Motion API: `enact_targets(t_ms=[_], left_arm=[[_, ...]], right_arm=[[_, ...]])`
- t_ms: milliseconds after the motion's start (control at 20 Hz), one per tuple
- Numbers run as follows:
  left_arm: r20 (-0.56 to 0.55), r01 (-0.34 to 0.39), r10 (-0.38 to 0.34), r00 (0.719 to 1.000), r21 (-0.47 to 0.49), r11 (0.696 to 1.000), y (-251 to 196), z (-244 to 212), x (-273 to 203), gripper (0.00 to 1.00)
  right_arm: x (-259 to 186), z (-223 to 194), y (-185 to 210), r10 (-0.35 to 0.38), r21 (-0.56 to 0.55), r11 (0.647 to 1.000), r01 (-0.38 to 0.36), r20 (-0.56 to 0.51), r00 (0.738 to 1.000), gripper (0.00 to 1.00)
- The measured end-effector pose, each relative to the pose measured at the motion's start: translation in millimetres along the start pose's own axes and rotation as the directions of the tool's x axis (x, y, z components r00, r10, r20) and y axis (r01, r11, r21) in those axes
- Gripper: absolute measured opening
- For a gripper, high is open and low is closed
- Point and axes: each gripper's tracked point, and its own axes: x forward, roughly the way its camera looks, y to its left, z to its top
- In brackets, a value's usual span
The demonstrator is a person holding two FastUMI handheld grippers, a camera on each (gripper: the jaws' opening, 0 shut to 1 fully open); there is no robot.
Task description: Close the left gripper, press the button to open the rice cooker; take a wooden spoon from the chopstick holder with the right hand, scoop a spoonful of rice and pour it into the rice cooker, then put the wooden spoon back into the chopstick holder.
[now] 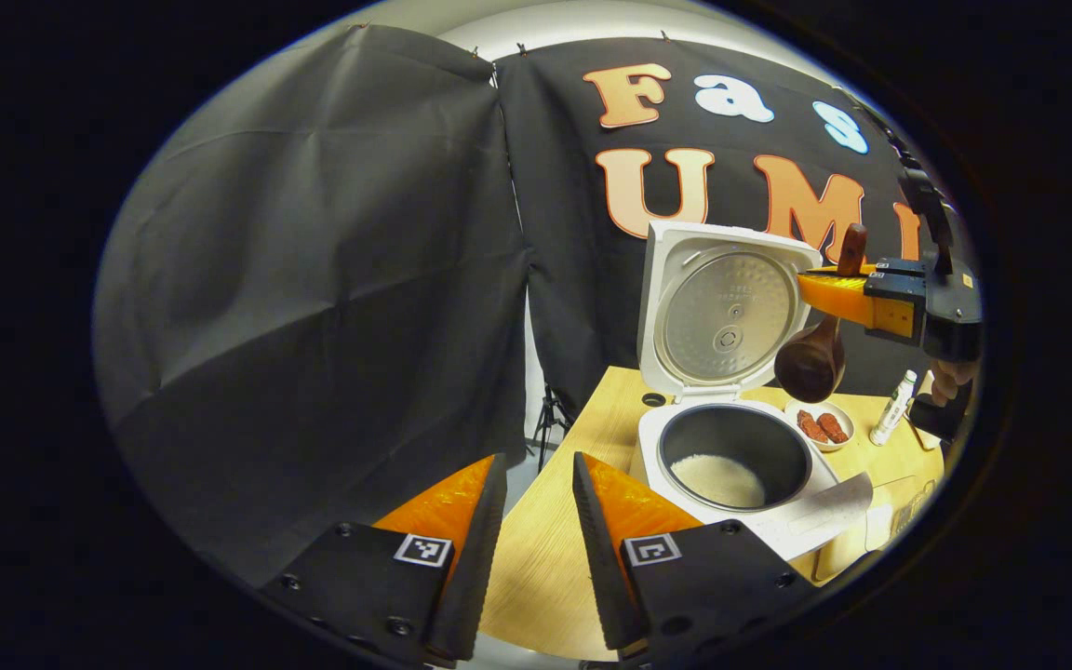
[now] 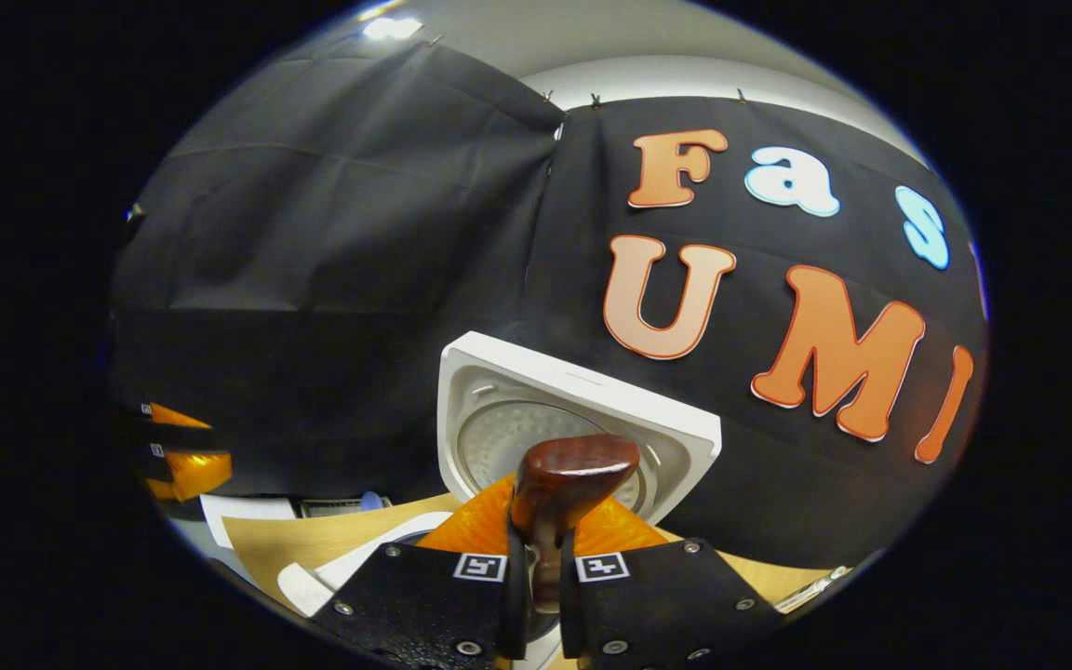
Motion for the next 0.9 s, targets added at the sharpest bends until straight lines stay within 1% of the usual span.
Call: enact_targets(t_ms=[50,150,200,250,350,400,450,550,600,650,700,850,900], left_arm=[[0.003,-0.004,0.004,1.000,-0.001,1.000,-2,0,-4,0.53],[0.014,0.002,-0.002,1.000,-0.007,1.000,-11,4,-12,0.53],[0.025,0.006,-0.006,1.000,-0.010,1.000,-17,5,-15,0.52],[0.035,0.010,-0.010,0.999,-0.011,1.000,-21,7,-21,0.53],[0.051,0.031,-0.030,0.998,-0.009,0.999,-40,15,-26,0.53],[0.057,0.038,-0.037,0.998,-0.005,0.999,-50,17,-28,0.63],[0.063,0.044,-0.044,0.997,0.001,0.999,-59,18,-33,0.68],[0.077,0.065,-0.066,0.995,0.014,0.998,-83,22,-40,0.69],[0.084,0.075,-0.077,0.993,0.022,0.997,-94,25,-42,0.77],[0.089,0.079,-0.081,0.993,0.031,0.996,-104,28,-46,0.80],[0.092,0.083,-0.086,0.992,0.039,0.996,-114,30,-48,0.83],[0.087,0.103,-0.106,0.991,0.039,0.994,-147,29,-56,0.83],[0.080,0.118,-0.120,0.990,0.033,0.992,-159,29,-57,0.87]], right_arm=[[-3,-2,-9,0.004,0.079,0.997,-0.004,-0.004,1.000,0.13],[-21,1,-25,0.003,0.228,0.974,0.000,-0.010,1.000,0.13],[-33,3,-38,-0.008,0.279,0.960,0.010,-0.009,1.000,0.13],[-42,4,-53,-0.026,0.312,0.950,0.027,-0.008,1.000,0.13],[-62,-3,-83,-0.056,0.361,0.931,0.057,-0.015,0.998,0.13],[-74,-9,-92,-0.067,0.386,0.920,0.070,-0.020,0.998,0.13],[-85,-16,-105,-0.080,0.414,0.906,0.085,-0.029,0.996,0.13],[-112,-31,-131,-0.110,0.473,0.873,0.119,-0.046,0.993,0.13],[-126,-40,-146,-0.132,0.498,0.855,0.143,-0.058,0.990,0.13],[-141,-51,-162,-0.153,0.519,0.838,0.169,-0.074,0.985,0.13],[-157,-63,-177,-0.178,0.535,0.821,0.199,-0.092,0.980,0.13],[-197,-104,-220,-0.253,0.571,0.763,0.302,-0.166,0.953,0.13],[-211,-121,-233,-0.277,0.572,0.747,0.338,-0.193,0.941,0.13]])
